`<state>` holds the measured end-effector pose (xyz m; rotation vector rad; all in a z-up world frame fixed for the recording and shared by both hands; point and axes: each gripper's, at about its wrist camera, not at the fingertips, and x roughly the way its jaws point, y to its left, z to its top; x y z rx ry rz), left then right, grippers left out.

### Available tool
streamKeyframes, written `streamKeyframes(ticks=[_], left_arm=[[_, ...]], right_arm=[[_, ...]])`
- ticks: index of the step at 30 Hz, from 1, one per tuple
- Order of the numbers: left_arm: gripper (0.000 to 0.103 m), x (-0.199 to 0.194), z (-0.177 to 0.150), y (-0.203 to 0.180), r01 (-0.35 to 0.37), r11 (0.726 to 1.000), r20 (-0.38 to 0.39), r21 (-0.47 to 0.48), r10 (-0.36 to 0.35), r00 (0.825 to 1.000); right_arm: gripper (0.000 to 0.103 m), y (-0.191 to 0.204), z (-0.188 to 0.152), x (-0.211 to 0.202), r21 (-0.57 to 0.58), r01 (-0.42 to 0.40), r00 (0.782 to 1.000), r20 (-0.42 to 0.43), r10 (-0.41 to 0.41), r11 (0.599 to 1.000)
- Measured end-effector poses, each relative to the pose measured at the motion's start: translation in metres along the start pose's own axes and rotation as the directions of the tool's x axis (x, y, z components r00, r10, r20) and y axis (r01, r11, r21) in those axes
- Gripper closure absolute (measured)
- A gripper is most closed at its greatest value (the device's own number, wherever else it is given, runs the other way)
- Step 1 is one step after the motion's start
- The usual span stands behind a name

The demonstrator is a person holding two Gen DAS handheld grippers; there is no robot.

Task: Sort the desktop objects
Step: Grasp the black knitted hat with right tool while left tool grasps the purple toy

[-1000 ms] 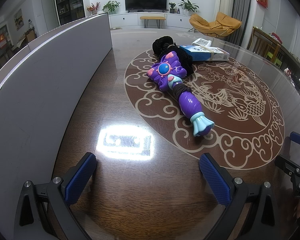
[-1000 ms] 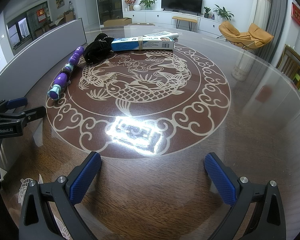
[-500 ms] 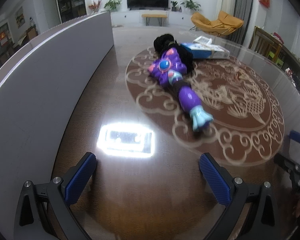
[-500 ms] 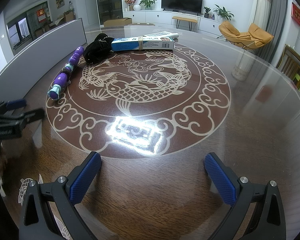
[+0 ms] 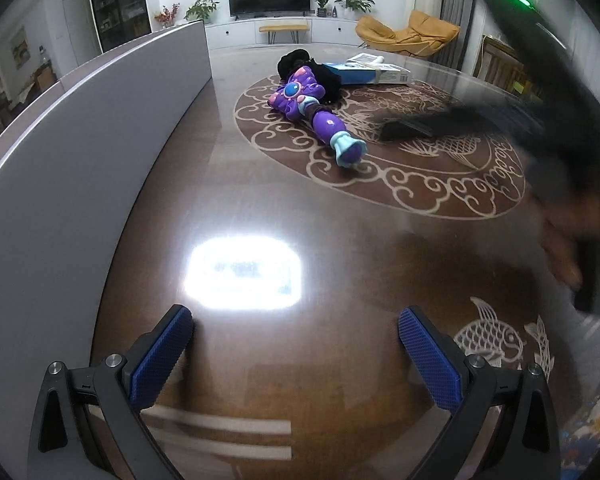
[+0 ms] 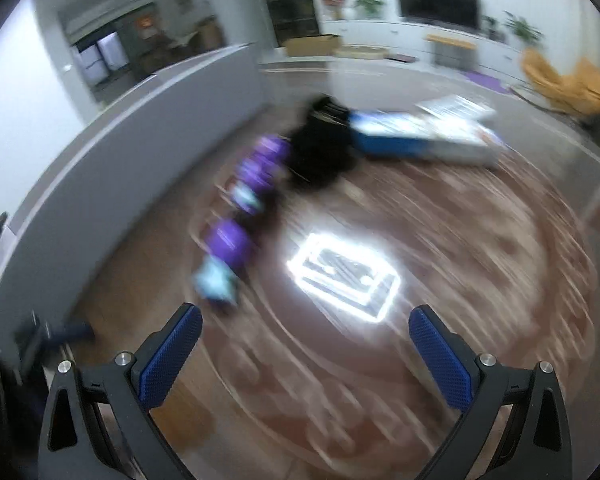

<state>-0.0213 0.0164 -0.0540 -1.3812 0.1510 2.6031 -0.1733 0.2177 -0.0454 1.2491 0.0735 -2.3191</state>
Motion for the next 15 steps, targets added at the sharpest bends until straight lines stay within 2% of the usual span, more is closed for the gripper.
streamKeyframes(ticks=[3, 5, 6, 8, 9, 11, 13, 15], left_arm=[[0.0, -0.004, -0.006, 0.001, 0.002, 1.0, 0.005, 0.003, -0.002, 1.0], [0.0, -0.007, -0.011, 0.003, 0.002, 1.0, 0.011, 0.003, -0.002, 1.0], [0.0, -0.008, -0.012, 0.004, 0.001, 1.0, 0.014, 0.002, -0.001, 1.0], [0.0, -0.011, -0.017, 0.006, -0.002, 1.0, 0.025, -0.004, 0.002, 1.0], [0.0, -0.012, -0.019, 0.008, -0.005, 1.0, 0.028, -0.009, 0.005, 1.0], [0.0, -0.014, -0.021, 0.009, -0.014, 1.0, 0.038, -0.027, 0.015, 0.999], [0.0, -0.014, -0.021, 0.008, -0.026, 0.999, 0.048, -0.042, 0.028, 0.998], [0.0, -0.014, -0.02, 0.007, -0.032, 0.998, 0.049, -0.051, 0.035, 0.998]], right_arm=[[0.004, 0.026, 0.033, 0.038, -0.04, 0.002, 0.999, -0.037, -0.004, 0.999], [0.033, 0.039, 0.042, 0.052, -0.088, 0.059, 0.997, -0.035, -0.062, 0.994], [0.042, 0.045, 0.044, 0.055, -0.118, 0.078, 0.996, -0.022, -0.081, 0.99], [0.068, 0.048, 0.042, 0.054, -0.125, 0.079, 0.997, -0.015, -0.081, 0.989], [0.073, 0.047, 0.039, 0.05, -0.113, 0.067, 0.998, -0.013, -0.069, 0.991], [0.074, 0.044, 0.025, 0.037, -0.071, -0.009, 0.999, -0.033, 0.007, 0.997], [0.074, 0.046, 0.008, 0.025, -0.053, -0.174, 0.982, -0.086, 0.169, 0.983], [0.064, 0.049, -0.003, 0.014, -0.072, -0.238, 0.967, -0.112, 0.229, 0.969]])
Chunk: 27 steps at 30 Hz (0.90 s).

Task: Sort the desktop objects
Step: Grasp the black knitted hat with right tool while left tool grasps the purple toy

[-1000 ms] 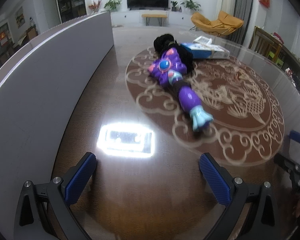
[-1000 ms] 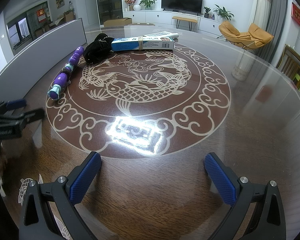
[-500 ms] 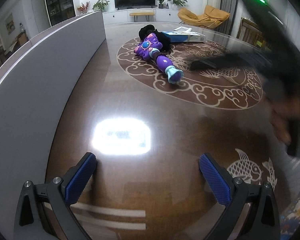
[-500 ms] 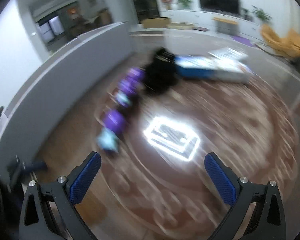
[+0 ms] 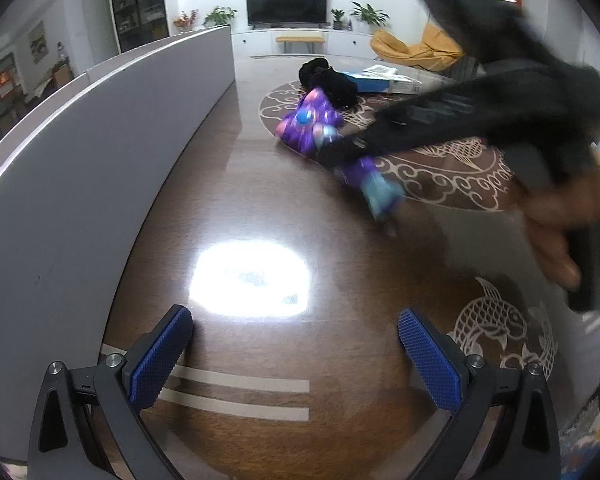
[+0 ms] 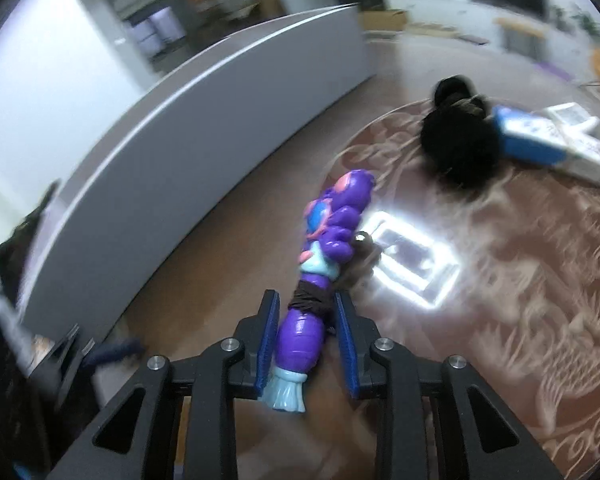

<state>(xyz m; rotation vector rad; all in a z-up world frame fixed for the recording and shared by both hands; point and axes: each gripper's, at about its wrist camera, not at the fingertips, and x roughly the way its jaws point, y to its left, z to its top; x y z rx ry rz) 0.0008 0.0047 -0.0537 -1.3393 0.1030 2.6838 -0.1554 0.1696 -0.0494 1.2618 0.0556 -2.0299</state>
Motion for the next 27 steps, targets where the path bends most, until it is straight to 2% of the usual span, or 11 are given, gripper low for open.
streamKeyframes(ticks=[1, 2, 5, 8, 11, 16, 17, 18, 19, 23, 27], left_arm=[[0.0, 0.001, 0.001, -0.001, -0.001, 1.0, -0.004, 0.0, 0.001, 1.0], [0.0, 0.001, 0.002, -0.002, -0.001, 1.0, -0.009, 0.0, 0.001, 1.0], [0.0, 0.001, 0.002, -0.003, 0.0, 1.0, -0.01, -0.001, 0.0, 1.0], [0.0, -0.001, -0.003, -0.002, -0.002, 1.0, 0.007, -0.005, 0.002, 1.0], [0.0, -0.002, -0.006, -0.002, -0.001, 1.0, 0.027, -0.005, 0.002, 1.0], [0.0, -0.008, -0.017, -0.002, 0.006, 1.0, 0.059, 0.004, -0.006, 0.998], [0.0, -0.007, -0.016, -0.001, 0.006, 1.0, 0.063, 0.004, -0.006, 0.998], [0.0, -0.008, -0.017, -0.002, 0.006, 1.0, 0.065, 0.004, -0.006, 0.998], [0.0, -0.008, -0.018, -0.002, 0.006, 1.0, 0.067, 0.005, -0.007, 0.998], [0.0, -0.007, -0.016, -0.001, 0.004, 1.0, 0.061, 0.001, -0.004, 0.998], [0.0, -0.007, -0.006, -0.001, 0.027, 0.999, 0.0, -0.037, -0.027, 1.0]], right_arm=[[0.049, 0.0, -0.003, -0.009, -0.01, 0.002, 1.0, 0.016, -0.001, 1.0], [0.04, -0.004, -0.003, -0.022, -0.005, 0.004, 0.998, 0.064, -0.004, 1.0], [0.039, -0.026, 0.016, -0.046, 0.029, 0.099, 0.98, 0.173, -0.103, 0.995], [0.039, -0.049, 0.051, -0.037, 0.046, 0.182, 0.971, 0.146, -0.187, 0.982], [0.04, -0.056, 0.09, -0.017, -0.003, 0.282, 0.949, 0.147, -0.279, 0.959], [0.04, -0.064, 0.12, 0.017, -0.045, 0.377, 0.924, 0.088, -0.372, 0.925], [0.052, -0.073, 0.123, 0.033, -0.069, 0.41, 0.912, 0.06, -0.407, 0.909], [0.061, -0.075, 0.119, 0.04, -0.1, 0.449, 0.893, 0.043, -0.447, 0.888], [0.062, -0.075, 0.115, 0.039, -0.109, 0.453, 0.892, 0.06, -0.449, 0.885], [0.063, -0.069, 0.08, 0.019, -0.116, 0.372, 0.927, 0.087, -0.364, 0.921], [0.063, -0.058, 0.005, -0.024, -0.141, 0.311, 0.95, 0.075, -0.303, 0.94]])
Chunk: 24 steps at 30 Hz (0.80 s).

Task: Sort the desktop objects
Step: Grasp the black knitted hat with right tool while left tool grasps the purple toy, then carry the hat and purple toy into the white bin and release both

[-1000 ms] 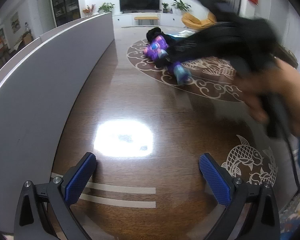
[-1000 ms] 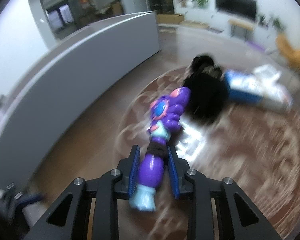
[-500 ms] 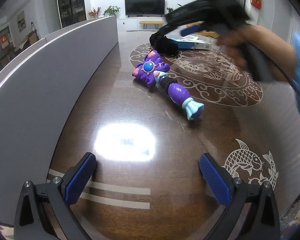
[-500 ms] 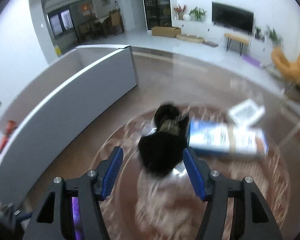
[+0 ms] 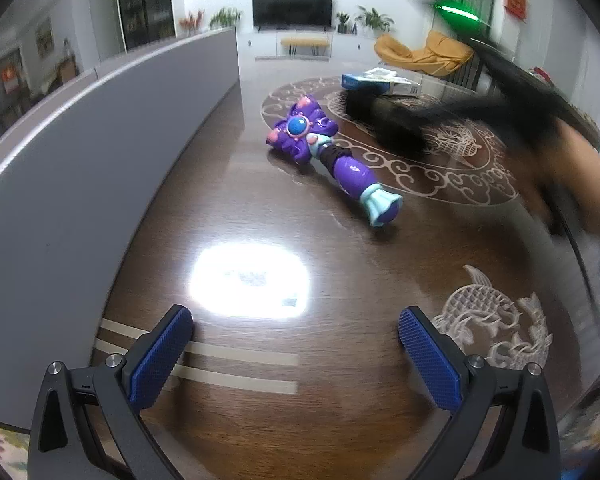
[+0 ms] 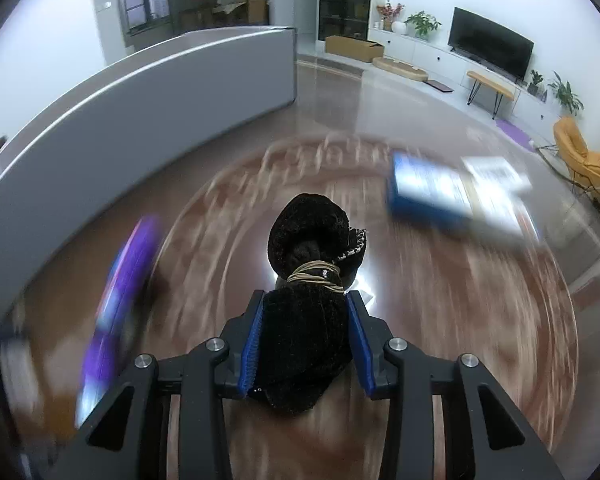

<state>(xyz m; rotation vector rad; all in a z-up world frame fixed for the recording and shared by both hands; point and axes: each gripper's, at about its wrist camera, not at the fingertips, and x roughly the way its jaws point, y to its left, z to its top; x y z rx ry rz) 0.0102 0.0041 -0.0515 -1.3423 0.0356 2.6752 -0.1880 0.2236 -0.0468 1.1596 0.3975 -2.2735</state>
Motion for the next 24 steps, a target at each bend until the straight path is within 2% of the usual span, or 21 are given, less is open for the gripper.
streamKeyframes(ticks=[2, 3, 5, 8, 10, 11, 13, 14, 15, 16, 17, 19, 21, 22, 23, 24], left_arm=[[0.0, 0.0, 0.009, 0.002, 0.091, 0.994, 0.002, -0.067, -0.091, 0.996], [0.0, 0.001, 0.015, 0.003, 0.114, 0.989, 0.008, -0.098, -0.114, 0.993], [0.0, 0.009, 0.033, 0.001, 0.111, 0.984, 0.007, -0.137, -0.111, 0.994], [0.0, 0.028, 0.067, -0.006, 0.047, 0.985, 0.023, -0.167, -0.044, 0.999], [0.0, 0.052, 0.087, -0.008, -0.016, 0.981, -0.019, -0.191, 0.013, 1.0], [0.0, 0.067, 0.095, -0.009, -0.052, 0.98, -0.067, -0.194, 0.04, 0.997], [0.0, 0.08, 0.103, -0.018, -0.153, 0.978, -0.102, -0.138, 0.14, 0.985], [0.0, 0.084, 0.105, -0.021, -0.15, 0.98, -0.101, -0.128, 0.138, 0.985], [0.0, 0.085, 0.105, -0.022, -0.149, 0.981, -0.099, -0.128, 0.137, 0.986], [0.0, 0.085, 0.105, -0.023, -0.151, 0.98, -0.091, -0.133, 0.14, 0.986], [0.0, 0.085, 0.104, -0.023, -0.152, 0.979, -0.084, -0.136, 0.141, 0.986], [0.0, 0.086, 0.104, -0.023, -0.15, 0.98, -0.074, -0.134, 0.142, 0.987], [0.0, 0.087, 0.105, -0.023, -0.149, 0.98, -0.084, -0.129, 0.139, 0.987], [0.002, 0.088, 0.106, -0.022, -0.14, 0.983, -0.087, -0.118, 0.13, 0.988], [0.012, 0.083, 0.106, -0.024, -0.124, 0.988, -0.063, -0.093, 0.118, 0.991], [0.048, 0.079, 0.105, -0.026, -0.107, 0.992, -0.026, -0.063, 0.106, 0.994]], right_arm=[[0.063, -0.002, -0.039, -0.027, 0.019, -0.004, 1.0, 0.004, 0.004, 1.0], [0.063, -0.003, -0.056, -0.039, 0.03, 0.004, 1.0, 0.009, -0.004, 1.0], [0.063, -0.009, -0.088, -0.063, 0.069, 0.034, 0.999, 0.023, -0.035, 0.997], [0.062, -0.013, -0.118, -0.085, 0.106, 0.069, 0.996, 0.045, -0.074, 0.992], [0.062, -0.011, -0.126, -0.092, 0.108, 0.081, 0.995, 0.051, -0.087, 0.991], [0.062, -0.01, -0.129, -0.095, 0.105, 0.084, 0.995, 0.053, -0.09, 0.991], [0.062, -0.01, -0.128, -0.098, 0.108, 0.08, 0.995, 0.052, -0.086, 0.991], [0.059, -0.012, -0.128, -0.1, 0.116, 0.078, 0.995, 0.055, -0.085, 0.99], [0.057, -0.014, -0.127, -0.102, 0.121, 0.076, 0.995, 0.056, -0.083, 0.99], [0.047, -0.017, -0.127, -0.103, 0.122, 0.076, 0.995, 0.051, -0.082, 0.99], [0.03, -0.02, -0.125, -0.104, 0.119, 0.084, 0.995, 0.038, -0.089, 0.989], [0.014, -0.02, -0.128, -0.108, 0.102, 0.113, 0.993, 0.015, -0.115, 0.988], [0.014, -0.018, -0.126, -0.106, 0.062, 0.119, 0.993, -0.005, -0.119, 0.991], [0.014, -0.017, -0.123, -0.102, 0.039, 0.124, 0.992, -0.029, -0.123, 0.992], [0.014, -0.016, -0.121, -0.097, 0.018, 0.121, 0.992, -0.046, -0.12, 0.993], [0.015, -0.015, -0.119, -0.094, 0.005, 0.106, 0.993, -0.052, -0.106, 0.994]])
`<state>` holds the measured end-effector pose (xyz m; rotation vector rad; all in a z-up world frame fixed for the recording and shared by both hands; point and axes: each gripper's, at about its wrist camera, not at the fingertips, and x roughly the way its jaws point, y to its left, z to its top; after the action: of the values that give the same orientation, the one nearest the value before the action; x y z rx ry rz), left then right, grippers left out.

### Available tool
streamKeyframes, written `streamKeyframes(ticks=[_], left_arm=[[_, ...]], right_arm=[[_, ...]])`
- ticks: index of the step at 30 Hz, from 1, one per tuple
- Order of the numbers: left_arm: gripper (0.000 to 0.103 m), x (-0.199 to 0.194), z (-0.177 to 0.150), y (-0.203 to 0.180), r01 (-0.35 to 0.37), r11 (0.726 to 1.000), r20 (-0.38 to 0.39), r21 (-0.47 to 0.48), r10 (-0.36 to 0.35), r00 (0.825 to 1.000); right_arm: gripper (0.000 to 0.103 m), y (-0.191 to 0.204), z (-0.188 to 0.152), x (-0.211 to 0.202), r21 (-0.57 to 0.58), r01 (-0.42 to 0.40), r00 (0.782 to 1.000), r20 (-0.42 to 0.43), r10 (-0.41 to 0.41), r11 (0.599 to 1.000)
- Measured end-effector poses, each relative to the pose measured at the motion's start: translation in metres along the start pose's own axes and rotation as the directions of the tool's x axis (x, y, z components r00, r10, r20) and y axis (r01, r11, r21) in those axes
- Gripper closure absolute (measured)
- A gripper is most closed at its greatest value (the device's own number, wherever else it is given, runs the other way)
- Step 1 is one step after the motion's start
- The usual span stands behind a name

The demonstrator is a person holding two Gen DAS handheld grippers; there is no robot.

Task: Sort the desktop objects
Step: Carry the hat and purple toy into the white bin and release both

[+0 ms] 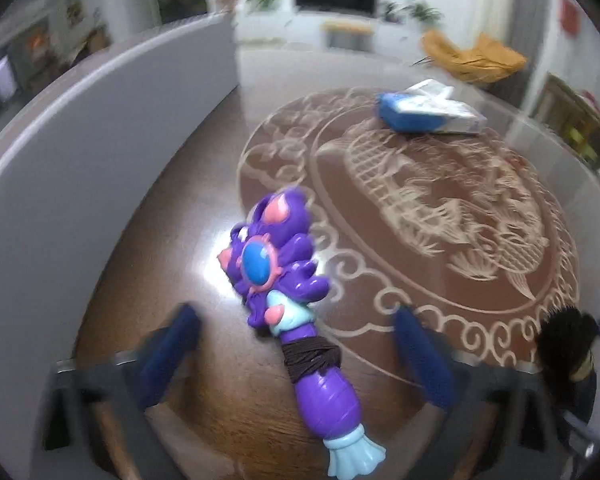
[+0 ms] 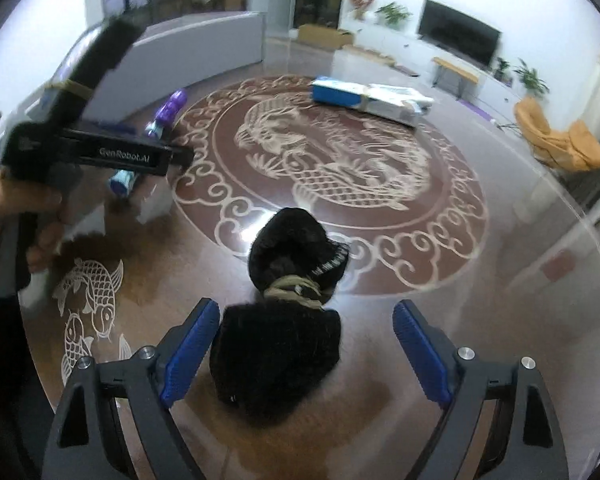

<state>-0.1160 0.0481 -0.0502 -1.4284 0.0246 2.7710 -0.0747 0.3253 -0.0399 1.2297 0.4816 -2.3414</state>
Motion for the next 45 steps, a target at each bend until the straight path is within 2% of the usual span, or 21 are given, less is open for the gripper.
streamKeyframes(ticks=[1, 2, 3, 5, 10, 15, 18, 20, 22, 24, 27, 29, 32, 34, 35, 37, 38, 40, 42, 43, 45], left_arm=[[0.076, -0.004, -0.001, 0.0, 0.016, 0.999, 0.011, 0.032, -0.016, 1.0], [0.083, -0.007, -0.002, 0.003, 0.046, 0.998, -0.004, 0.044, -0.046, 0.999], [0.083, -0.01, -0.004, 0.007, 0.079, 0.996, -0.011, 0.042, -0.079, 0.997], [0.084, -0.021, -0.012, 0.02, 0.159, 0.987, 0.002, 0.012, -0.159, 0.987], [0.084, -0.07, -0.029, 0.051, 0.254, 0.966, 0.098, -0.048, -0.249, 0.964], [0.084, -0.127, -0.024, 0.084, 0.326, 0.939, 0.218, -0.107, -0.298, 0.929], [0.084, -0.156, -0.012, 0.12, 0.328, 0.934, 0.277, -0.142, -0.28, 0.919], [0.084, -0.17, -0.003, 0.148, 0.293, 0.942, 0.304, -0.163, -0.234, 0.923], [0.084, -0.178, 0.003, 0.182, 0.235, 0.954, 0.309, -0.189, -0.169, 0.936], [0.084, -0.177, 0.009, 0.221, 0.18, 0.955, 0.29, -0.235, -0.108, 0.951], [0.084, -0.16, 0.018, 0.267, 0.091, 0.957, 0.219, -0.275, -0.029, 0.975], [0.084, -0.142, 0.021, 0.286, 0.062, 0.957, 0.164, -0.284, -0.015, 0.986], [0.083, -0.112, 0.021, 0.298, 0.063, 0.955, 0.078, -0.289, -0.042, 0.996], [0.081, -0.092, 0.019, 0.298, 0.046, 0.954, 0.006, -0.298, -0.046, 0.999], [0.078, -0.085, 0.018, 0.296, 0.034, 0.954, -0.014, -0.297, -0.04, 0.999], [0.055, -0.076, 0.015, 0.294, 0.002, 0.957, -0.043, -0.289, -0.015, 0.999], [0.05, -0.079, 0.013, 0.293, -0.023, 0.958, -0.042, -0.286, 0.012, 0.999], [0.019, -0.09, 0.014, 0.291, -0.056, 0.955, 0.004, -0.292, 0.06, 0.998], [0.01, -0.099, 0.013, 0.289, -0.092, 0.952, 0.048, -0.292, 0.11, 0.993], [0.01, -0.104, 0.011, 0.287, -0.107, 0.95, 0.067, -0.294, 0.133, 0.989], [0.01, -0.112, 0.007, 0.279, -0.096, 0.946, 0.09, -0.309, 0.13, 0.987]], right_arm=[[0.035, 0.0, 0.001, 0.002, -0.002, -0.02, 1.0, -0.001, 0.02, 1.0], [0.071, -0.001, 0.001, 0.003, 0.011, -0.033, 0.999, -0.008, 0.033, 0.999], [0.07, -0.003, 0.001, 0.005, 0.041, -0.038, 0.999, -0.035, 0.039, 0.998], [0.071, -0.008, 0.002, -0.003, 0.096, -0.048, 0.999, -0.018, 0.05, 0.994], [0.071, -0.009, 0.012, -0.034, 0.129, -0.065, 0.997, 0.06, 0.057, 0.99], [0.071, 0.006, 0.053, -0.059, 0.112, -0.103, 0.985, 0.149, 0.086, 0.988], [0.071, 0.036, 0.097, -0.069, 0.051, -0.153, 0.968, 0.208, 0.139, 0.987], [0.071, 0.061, 0.122, -0.074, 0.01, -0.185, 0.955, 0.238, 0.177, 0.983], [0.07, 0.096, 0.15, -0.079, -0.04, -0.237, 0.933, 0.268, 0.238, 0.971], [0.07, 0.137, 0.183, -0.077, -0.098, -0.292, 0.907, 0.286, 0.308, 0.951], [0.07, 0.189, 0.227, -0.063, -0.166, -0.325, 0.891, 0.277, 0.36, 0.931], [0.07, 0.213, 0.25, -0.048, -0.186, -0.327, 0.895, 0.255, 0.367, 0.927], [0.068, 0.247, 0.282, -0.013, -0.231, -0.254, 0.933, 0.199, 0.301, 0.939], [0.062, 0.26, 0.294, 0.017, -0.242, -0.229, 0.955, 0.131, 0.266, 0.943], [0.054, 0.263, 0.297, 0.029, -0.24, -0.224, 0.962, 0.101, 0.254, 0.945], [0.041, 0.266, 0.301, 0.049, -0.226, -0.202, 0.973, 0.064, 0.222, 0.953], [0.036, 0.264, 0.301, 0.053, -0.218, -0.201, 0.973, 0.065, 0.22, 0.955], [0.029, 0.254, 0.298, 0.05, -0.188, -0.217, 0.967, 0.096, 0.238, 0.958], [0.021, 0.238, 0.288, 0.035, -0.163, -0.232, 0.952, 0.162, 0.258, 0.959], [0.016, 0.227, 0.285, 0.031, -0.157, -0.226, 0.948, 0.191, 0.254, 0.961], [0.005, 0.208, 0.27, 0.016, -0.141, -0.199, 0.94, 0.252, 0.229, 0.97]])
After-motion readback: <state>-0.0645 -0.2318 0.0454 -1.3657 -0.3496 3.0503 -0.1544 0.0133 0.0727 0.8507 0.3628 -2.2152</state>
